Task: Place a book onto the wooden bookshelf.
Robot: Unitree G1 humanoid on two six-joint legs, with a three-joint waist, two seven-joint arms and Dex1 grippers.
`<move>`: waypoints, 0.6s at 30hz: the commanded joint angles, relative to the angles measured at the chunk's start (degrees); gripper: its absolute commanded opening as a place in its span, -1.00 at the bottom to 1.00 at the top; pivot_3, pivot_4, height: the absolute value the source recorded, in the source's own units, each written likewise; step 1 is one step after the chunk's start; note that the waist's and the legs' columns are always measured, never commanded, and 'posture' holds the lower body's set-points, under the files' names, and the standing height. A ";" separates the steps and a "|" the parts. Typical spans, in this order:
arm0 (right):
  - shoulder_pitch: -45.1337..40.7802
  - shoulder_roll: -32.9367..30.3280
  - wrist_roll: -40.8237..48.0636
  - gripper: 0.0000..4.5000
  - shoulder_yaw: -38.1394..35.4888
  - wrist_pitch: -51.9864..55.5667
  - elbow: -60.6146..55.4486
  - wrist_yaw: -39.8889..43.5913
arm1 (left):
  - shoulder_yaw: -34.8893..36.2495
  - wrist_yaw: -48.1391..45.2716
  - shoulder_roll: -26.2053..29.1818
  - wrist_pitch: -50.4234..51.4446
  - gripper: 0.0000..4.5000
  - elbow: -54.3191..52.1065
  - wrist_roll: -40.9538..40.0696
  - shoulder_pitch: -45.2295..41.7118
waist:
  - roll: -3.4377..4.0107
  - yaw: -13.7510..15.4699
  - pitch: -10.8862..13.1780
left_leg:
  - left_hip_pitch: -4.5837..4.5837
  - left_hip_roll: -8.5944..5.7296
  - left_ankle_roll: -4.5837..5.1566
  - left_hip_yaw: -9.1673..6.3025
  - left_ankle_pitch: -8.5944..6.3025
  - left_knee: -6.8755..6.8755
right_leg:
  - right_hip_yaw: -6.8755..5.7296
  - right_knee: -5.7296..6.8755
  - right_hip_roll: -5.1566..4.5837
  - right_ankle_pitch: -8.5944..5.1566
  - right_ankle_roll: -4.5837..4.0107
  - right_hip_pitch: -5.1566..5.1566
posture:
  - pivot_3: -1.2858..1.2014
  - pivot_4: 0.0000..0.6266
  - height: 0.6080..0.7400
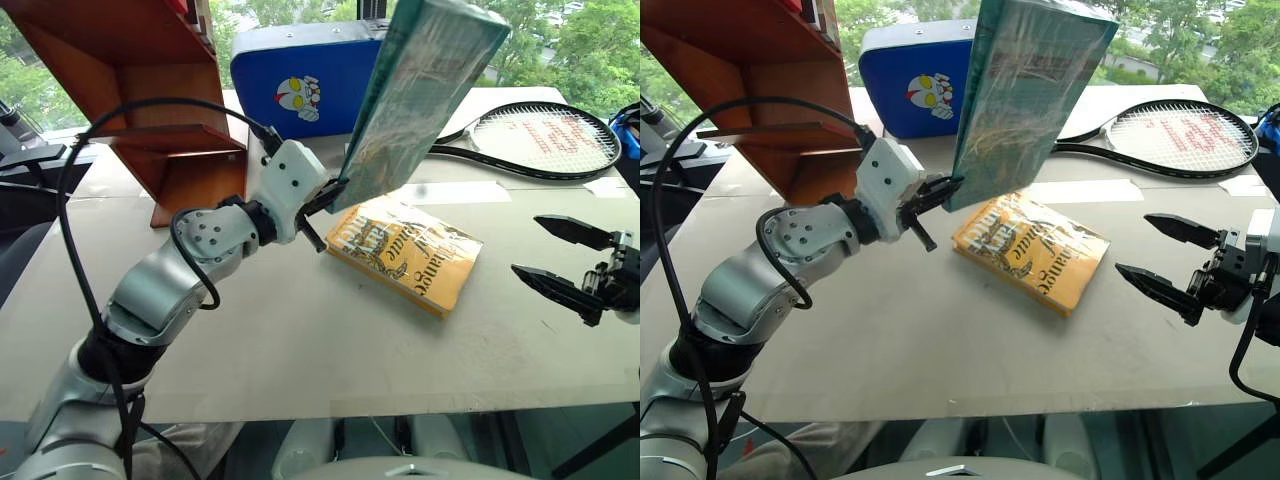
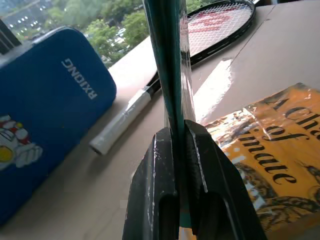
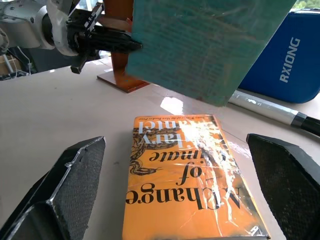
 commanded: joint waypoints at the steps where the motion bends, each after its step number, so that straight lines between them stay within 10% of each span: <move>1: -4.75 0.27 2.95 1.00 -0.06 0.89 0.77 -1.12 | 3.00 -1.51 6.98 -9.92 -0.97 2.85 17.54 -5.93 | -0.03 0.01 0.11 | -0.04 0.02 0.00 -0.01 0.00 -0.03 | -0.02 -0.01 0.00 0.00 0.00 -0.05 | 0.03 -0.52 1.00; 18: -26.37 3.50 16.99 1.00 1.88 10.78 4.75 -15.88 | 16.27 -18.09 22.93 -20.66 -0.97 19.71 32.19 -7.70 | -0.27 -0.08 0.29 | -0.99 -0.10 0.03 -0.16 0.00 0.38 | -0.45 0.42 0.09 0.00 0.06 -0.80 | 0.03 -0.52 1.00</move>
